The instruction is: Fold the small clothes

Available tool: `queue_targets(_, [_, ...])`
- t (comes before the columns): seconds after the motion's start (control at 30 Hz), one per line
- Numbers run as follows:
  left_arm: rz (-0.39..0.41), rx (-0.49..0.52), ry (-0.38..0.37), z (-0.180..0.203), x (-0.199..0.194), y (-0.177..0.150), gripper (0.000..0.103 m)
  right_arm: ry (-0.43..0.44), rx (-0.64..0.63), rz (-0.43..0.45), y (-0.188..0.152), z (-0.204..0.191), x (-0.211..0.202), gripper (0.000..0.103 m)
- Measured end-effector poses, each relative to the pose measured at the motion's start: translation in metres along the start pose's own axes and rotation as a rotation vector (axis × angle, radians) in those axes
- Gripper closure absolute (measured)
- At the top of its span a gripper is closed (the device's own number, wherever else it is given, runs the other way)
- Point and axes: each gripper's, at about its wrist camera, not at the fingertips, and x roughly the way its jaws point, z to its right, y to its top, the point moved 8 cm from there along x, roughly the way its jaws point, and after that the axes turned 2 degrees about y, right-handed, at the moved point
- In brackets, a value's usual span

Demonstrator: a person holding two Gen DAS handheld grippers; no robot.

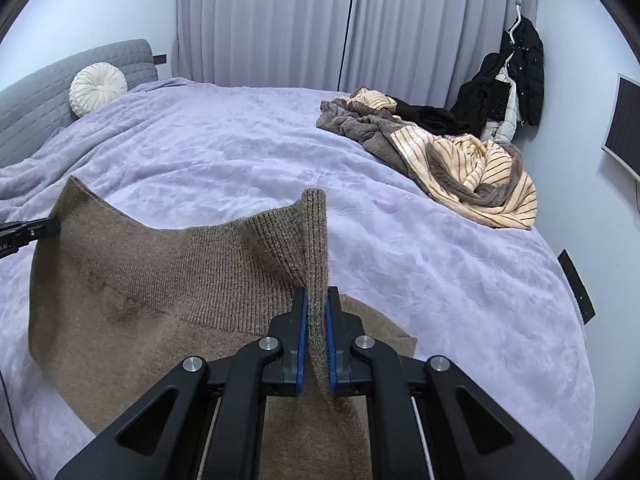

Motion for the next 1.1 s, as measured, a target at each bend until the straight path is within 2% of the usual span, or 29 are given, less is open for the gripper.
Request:
queue_targets(0.2, [-0.126,-0.016,0.073,-0.023,0.082,-0.028,0.095,0.007,0.039,-0.15,-0.033,0.014,0.094,0.094])
queue_targets(0.3, [-0.165,-0.056,0.078,-0.033,0.102,-0.041,0.095,0.037,0.098,-0.222,-0.058,0.023,0.127,0.094])
queue_targets(0.37, [-0.156,-0.087,0.08,-0.037,0.103,-0.044,0.094,0.055,0.138,-0.213,-0.063,0.028,0.132,0.095])
queue_targets(0.4, [-0.159,-0.103,0.086,-0.04,0.105,-0.044,0.083,0.065,0.156,-0.205,-0.063,0.03,0.132,0.095])
queue_targets(0.43, [-0.161,-0.124,0.103,-0.046,0.105,-0.045,0.068,0.076,0.172,-0.204,-0.063,0.032,0.132,0.095])
queue_targets(0.5, [-0.144,-0.178,0.106,-0.055,0.1,-0.043,0.055,0.106,0.213,-0.198,-0.064,0.037,0.13,0.095])
queue_targets(0.6, [-0.127,-0.21,0.116,-0.067,0.088,-0.037,0.055,0.122,0.35,-0.183,-0.068,0.054,0.122,0.093])
queue_targets(0.67, [-0.116,-0.188,0.176,-0.074,0.078,-0.034,0.055,0.094,0.472,-0.168,-0.07,0.074,0.117,0.079])
queue_targets(0.73, [-0.105,-0.169,0.199,-0.079,0.068,-0.029,0.055,0.091,0.618,-0.157,-0.077,0.094,0.108,0.08])
queue_targets(0.77, [-0.094,-0.17,0.174,-0.077,0.06,-0.026,0.055,0.098,0.667,-0.146,-0.078,0.101,0.102,0.08])
queue_targets(0.83, [-0.063,-0.178,0.07,-0.067,0.042,-0.02,0.055,0.121,0.698,-0.111,-0.077,0.103,0.085,0.08])
queue_targets(0.9, [-0.06,-0.173,-0.05,-0.049,0.032,-0.02,0.055,0.222,0.691,-0.066,-0.07,0.09,0.071,0.08])
queue_targets(0.97, [-0.087,-0.162,-0.134,-0.027,0.032,-0.029,0.055,0.358,0.673,-0.046,-0.065,0.067,0.063,0.08])
queue_targets(1.03, [-0.119,-0.17,-0.157,-0.012,0.044,-0.047,0.055,0.435,0.655,-0.061,-0.069,0.044,0.067,0.08])
queue_targets(1.1, [-0.179,-0.204,-0.13,-0.007,0.06,-0.072,0.055,0.405,0.645,-0.108,-0.083,0.031,0.079,0.08])
